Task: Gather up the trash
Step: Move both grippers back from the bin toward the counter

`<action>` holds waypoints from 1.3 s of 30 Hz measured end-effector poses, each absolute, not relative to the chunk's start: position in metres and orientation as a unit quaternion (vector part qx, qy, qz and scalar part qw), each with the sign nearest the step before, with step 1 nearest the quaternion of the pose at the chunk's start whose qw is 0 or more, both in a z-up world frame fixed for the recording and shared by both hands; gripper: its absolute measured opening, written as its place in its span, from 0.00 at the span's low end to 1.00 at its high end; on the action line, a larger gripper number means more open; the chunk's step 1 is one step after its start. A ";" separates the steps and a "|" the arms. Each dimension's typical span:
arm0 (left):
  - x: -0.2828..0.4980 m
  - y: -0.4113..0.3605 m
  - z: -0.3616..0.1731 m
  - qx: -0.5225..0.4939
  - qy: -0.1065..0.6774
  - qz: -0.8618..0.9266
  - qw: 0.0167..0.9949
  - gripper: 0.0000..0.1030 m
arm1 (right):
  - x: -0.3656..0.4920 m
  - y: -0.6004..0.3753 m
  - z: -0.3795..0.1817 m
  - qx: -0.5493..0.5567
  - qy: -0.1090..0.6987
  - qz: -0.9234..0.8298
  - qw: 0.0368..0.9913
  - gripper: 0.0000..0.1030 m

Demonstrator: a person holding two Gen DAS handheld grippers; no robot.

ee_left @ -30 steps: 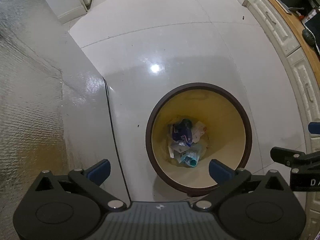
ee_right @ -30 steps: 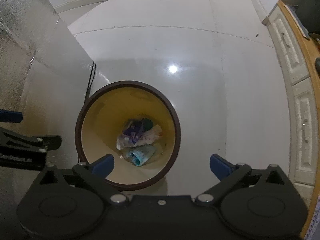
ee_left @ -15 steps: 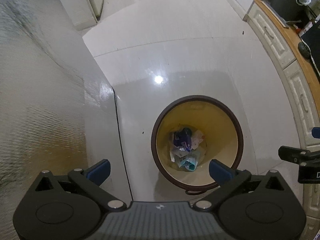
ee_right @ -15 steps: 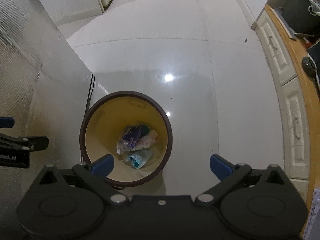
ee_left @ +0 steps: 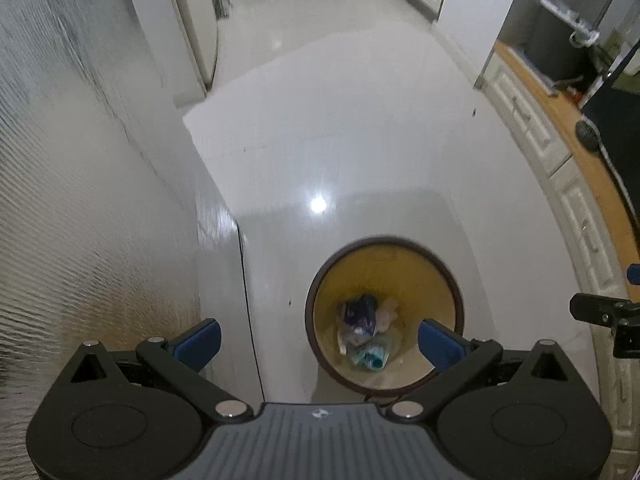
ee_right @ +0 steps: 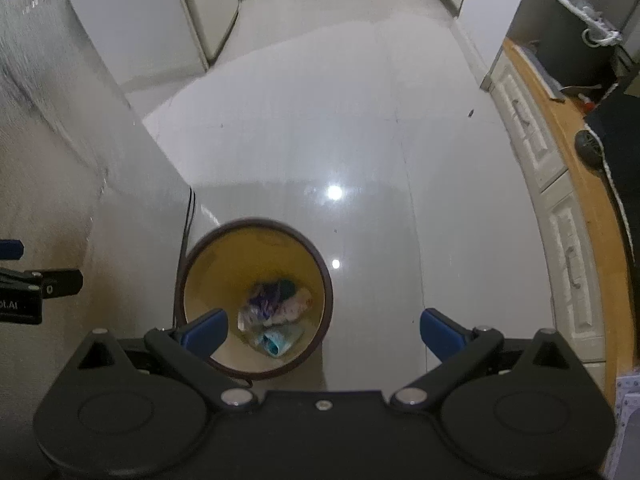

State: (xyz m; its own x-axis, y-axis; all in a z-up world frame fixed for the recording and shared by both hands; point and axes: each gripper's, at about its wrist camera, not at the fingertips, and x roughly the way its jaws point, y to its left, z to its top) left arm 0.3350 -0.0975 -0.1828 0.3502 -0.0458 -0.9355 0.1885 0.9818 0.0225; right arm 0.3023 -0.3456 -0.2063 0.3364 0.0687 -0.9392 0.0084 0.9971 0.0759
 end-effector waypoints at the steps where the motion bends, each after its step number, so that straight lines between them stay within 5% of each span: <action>1: 0.333 -0.099 -0.177 0.062 0.557 -0.074 0.825 1.00 | 0.300 -0.349 -0.200 0.038 0.569 0.016 0.821 1.00; 39: 0.185 -0.071 0.097 0.065 0.176 -0.069 0.980 1.00 | 0.189 -0.341 0.039 0.102 0.156 0.054 0.981 1.00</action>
